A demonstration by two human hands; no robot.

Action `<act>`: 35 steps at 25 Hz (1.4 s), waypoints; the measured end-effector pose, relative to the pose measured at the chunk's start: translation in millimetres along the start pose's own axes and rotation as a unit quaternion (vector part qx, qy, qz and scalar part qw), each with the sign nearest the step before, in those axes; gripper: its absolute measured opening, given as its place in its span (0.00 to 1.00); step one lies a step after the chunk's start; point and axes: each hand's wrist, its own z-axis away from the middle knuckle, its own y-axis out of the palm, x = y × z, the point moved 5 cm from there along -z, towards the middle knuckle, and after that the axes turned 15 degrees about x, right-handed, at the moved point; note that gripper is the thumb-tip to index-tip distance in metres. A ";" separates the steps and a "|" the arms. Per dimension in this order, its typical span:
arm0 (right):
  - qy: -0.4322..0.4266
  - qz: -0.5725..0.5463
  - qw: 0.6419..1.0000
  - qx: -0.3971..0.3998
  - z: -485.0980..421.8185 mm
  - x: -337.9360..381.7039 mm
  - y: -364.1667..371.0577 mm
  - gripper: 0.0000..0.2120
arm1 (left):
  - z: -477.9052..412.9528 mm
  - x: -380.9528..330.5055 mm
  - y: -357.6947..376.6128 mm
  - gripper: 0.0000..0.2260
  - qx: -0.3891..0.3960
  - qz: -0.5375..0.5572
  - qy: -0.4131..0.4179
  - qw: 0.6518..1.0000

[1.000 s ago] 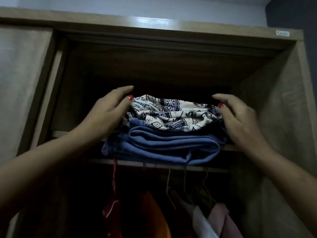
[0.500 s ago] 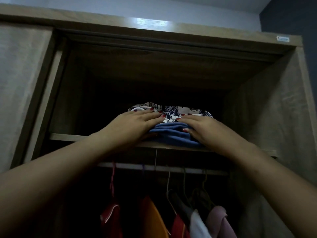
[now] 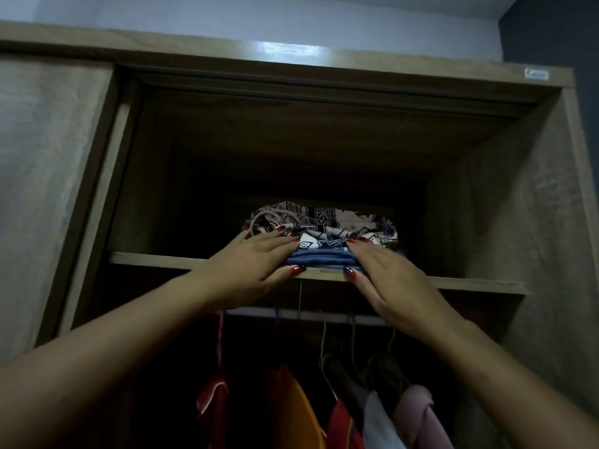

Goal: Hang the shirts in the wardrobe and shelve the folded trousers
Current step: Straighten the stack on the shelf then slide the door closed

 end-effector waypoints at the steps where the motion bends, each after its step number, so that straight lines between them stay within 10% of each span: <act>1: 0.008 0.015 1.000 -0.002 2.1 2.0 3.6 0.27 | 1.7 -1.5 5.3 0.28 0.005 -0.008 -0.014 1.000; 9: 0.028 0.004 1.000 -0.008 13.3 19.9 7.7 0.32 | 36.3 -8.2 11.3 0.29 0.016 -0.009 -0.044 0.999; 13: -0.078 -0.145 0.980 -0.114 40.9 85.9 20.5 0.22 | 126.8 -1.3 22.7 0.29 -0.121 0.003 -0.039 0.992; 16: -0.159 -0.275 0.947 -0.053 69.7 171.9 84.1 0.14 | 224.8 19.3 78.8 0.23 -0.194 0.054 -0.108 0.974; 21: -0.329 -0.261 0.897 0.138 142.9 329.9 208.7 0.14 | 352.9 50.4 215.7 0.27 -0.060 0.104 -0.265 0.957; 28: -0.448 -0.106 0.815 0.352 211.1 443.6 326.1 0.24 | 415.1 54.4 310.1 0.30 0.100 0.061 -0.249 0.961; 35: -0.361 -0.072 0.858 0.358 238.1 454.7 372.4 0.31 | 418.0 54.6 339.3 0.31 0.094 0.071 -0.242 0.963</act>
